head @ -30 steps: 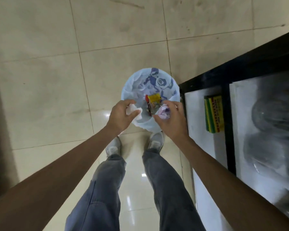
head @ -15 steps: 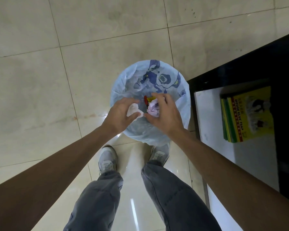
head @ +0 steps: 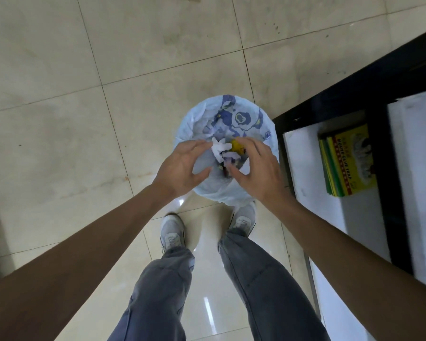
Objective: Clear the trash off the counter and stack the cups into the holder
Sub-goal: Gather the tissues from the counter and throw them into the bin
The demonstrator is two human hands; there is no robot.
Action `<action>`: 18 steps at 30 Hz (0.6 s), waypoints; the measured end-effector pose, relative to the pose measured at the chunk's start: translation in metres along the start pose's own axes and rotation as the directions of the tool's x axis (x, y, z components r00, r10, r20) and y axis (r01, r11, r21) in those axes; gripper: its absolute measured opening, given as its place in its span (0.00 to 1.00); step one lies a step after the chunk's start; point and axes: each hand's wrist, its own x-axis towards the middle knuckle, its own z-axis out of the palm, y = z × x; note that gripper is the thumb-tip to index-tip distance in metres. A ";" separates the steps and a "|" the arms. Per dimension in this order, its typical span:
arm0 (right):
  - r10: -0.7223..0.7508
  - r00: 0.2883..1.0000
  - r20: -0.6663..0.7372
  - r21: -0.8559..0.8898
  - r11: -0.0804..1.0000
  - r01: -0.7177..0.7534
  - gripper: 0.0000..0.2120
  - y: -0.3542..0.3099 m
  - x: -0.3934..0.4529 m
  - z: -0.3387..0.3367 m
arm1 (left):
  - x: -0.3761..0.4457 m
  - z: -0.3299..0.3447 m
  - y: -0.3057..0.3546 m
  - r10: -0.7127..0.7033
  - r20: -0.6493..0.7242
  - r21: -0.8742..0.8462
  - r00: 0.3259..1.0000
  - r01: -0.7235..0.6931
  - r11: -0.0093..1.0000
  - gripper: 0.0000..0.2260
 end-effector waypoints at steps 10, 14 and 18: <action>0.040 0.994 -0.100 0.010 0.999 -0.039 0.28 -0.081 -0.057 -0.086 | -0.066 -0.093 0.067 0.194 0.013 0.135 0.981 -0.194 0.972 0.24; 0.054 0.983 -0.178 -0.002 0.998 -0.055 0.27 -0.119 -0.090 -0.119 | -0.096 -0.133 0.095 0.297 -0.004 0.199 0.955 -0.291 0.936 0.22; 0.084 0.966 -0.244 -0.026 0.995 -0.093 0.27 -0.154 -0.127 -0.149 | -0.129 -0.171 0.119 0.403 -0.029 0.291 0.915 -0.378 0.879 0.21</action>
